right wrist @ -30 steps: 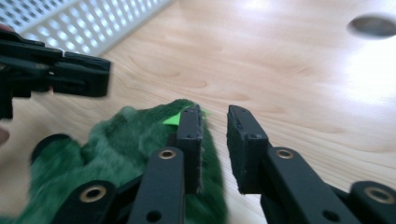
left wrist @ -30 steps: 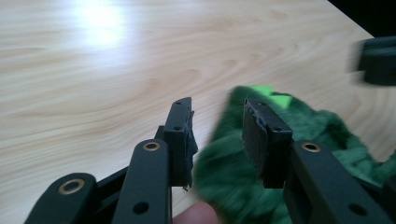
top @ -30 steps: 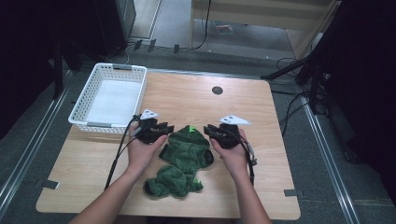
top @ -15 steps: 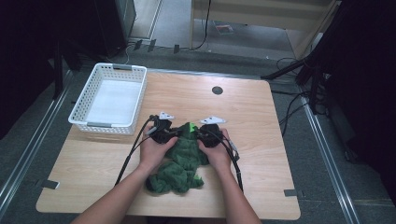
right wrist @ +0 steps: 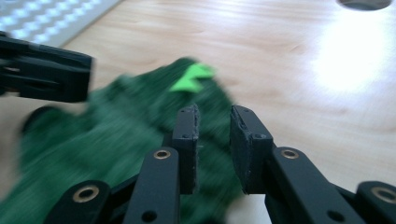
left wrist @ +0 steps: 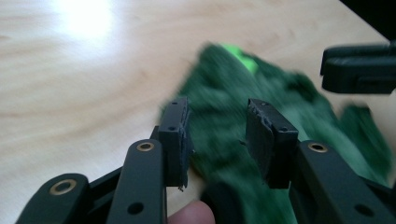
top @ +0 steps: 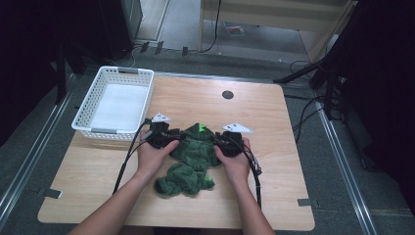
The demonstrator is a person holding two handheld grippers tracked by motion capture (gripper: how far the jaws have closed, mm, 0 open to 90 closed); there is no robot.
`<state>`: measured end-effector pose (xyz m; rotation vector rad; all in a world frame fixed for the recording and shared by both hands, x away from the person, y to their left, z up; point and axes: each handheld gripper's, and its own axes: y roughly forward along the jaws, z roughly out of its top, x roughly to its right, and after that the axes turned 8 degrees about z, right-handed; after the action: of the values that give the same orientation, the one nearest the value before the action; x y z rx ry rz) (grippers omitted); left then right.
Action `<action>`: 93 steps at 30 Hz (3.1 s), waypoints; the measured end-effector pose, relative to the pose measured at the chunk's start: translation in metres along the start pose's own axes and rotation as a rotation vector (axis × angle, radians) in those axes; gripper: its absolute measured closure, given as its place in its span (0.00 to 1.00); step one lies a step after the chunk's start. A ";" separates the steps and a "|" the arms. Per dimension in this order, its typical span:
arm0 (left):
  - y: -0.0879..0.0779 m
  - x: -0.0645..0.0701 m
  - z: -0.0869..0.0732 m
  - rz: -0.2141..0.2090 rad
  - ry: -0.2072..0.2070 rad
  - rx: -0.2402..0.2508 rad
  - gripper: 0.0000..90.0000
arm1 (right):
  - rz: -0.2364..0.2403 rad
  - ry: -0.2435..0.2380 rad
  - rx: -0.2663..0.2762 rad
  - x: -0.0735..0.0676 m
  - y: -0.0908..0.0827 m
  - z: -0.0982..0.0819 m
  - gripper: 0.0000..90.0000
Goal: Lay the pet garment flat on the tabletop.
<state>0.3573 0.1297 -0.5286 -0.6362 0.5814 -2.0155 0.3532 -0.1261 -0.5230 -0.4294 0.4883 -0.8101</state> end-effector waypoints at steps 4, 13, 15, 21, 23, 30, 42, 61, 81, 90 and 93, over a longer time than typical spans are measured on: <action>-0.003 0.014 -0.013 0.021 0.089 -0.038 0.69 | 0.068 -0.037 0.006 -0.020 -0.021 -0.016 0.77; 0.000 0.012 -0.025 0.117 0.118 -0.063 0.70 | 0.025 -0.052 -0.100 -0.012 -0.016 -0.043 0.81; 0.002 0.010 -0.025 0.138 0.121 -0.048 0.71 | 0.019 -0.060 -0.086 -0.010 -0.014 -0.043 0.83; 0.010 0.003 -0.017 0.196 0.067 -0.029 0.71 | -0.034 -0.062 -0.095 -0.008 -0.002 -0.033 0.84; 0.016 0.001 -0.012 0.224 0.053 -0.026 0.71 | -0.059 -0.042 -0.096 -0.008 0.010 -0.025 0.84; -0.013 -0.004 -0.010 0.157 0.049 0.089 0.62 | -0.046 -0.061 0.058 -0.027 -0.003 -0.008 0.70; -0.092 -0.002 -0.089 0.026 -0.010 0.068 0.63 | 0.231 -0.193 -0.045 -0.099 -0.010 -0.021 0.58; -0.084 0.001 -0.104 -0.051 0.052 0.008 0.85 | 0.091 0.043 0.116 -0.058 -0.081 -0.067 0.96; -0.086 -0.001 -0.104 -0.095 0.051 0.062 0.75 | -0.169 -0.009 0.323 -0.049 -0.135 -0.065 0.65; -0.087 0.006 -0.106 -0.099 0.136 0.036 0.84 | 0.007 -0.018 -0.016 -0.052 -0.072 -0.085 0.70; -0.086 0.007 -0.105 -0.074 0.143 0.028 0.91 | 0.006 0.019 -0.031 -0.045 -0.072 -0.090 0.71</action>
<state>0.2328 0.1796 -0.5531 -0.5068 0.6209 -2.1477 0.2345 -0.1518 -0.5462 -0.4493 0.5204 -0.8019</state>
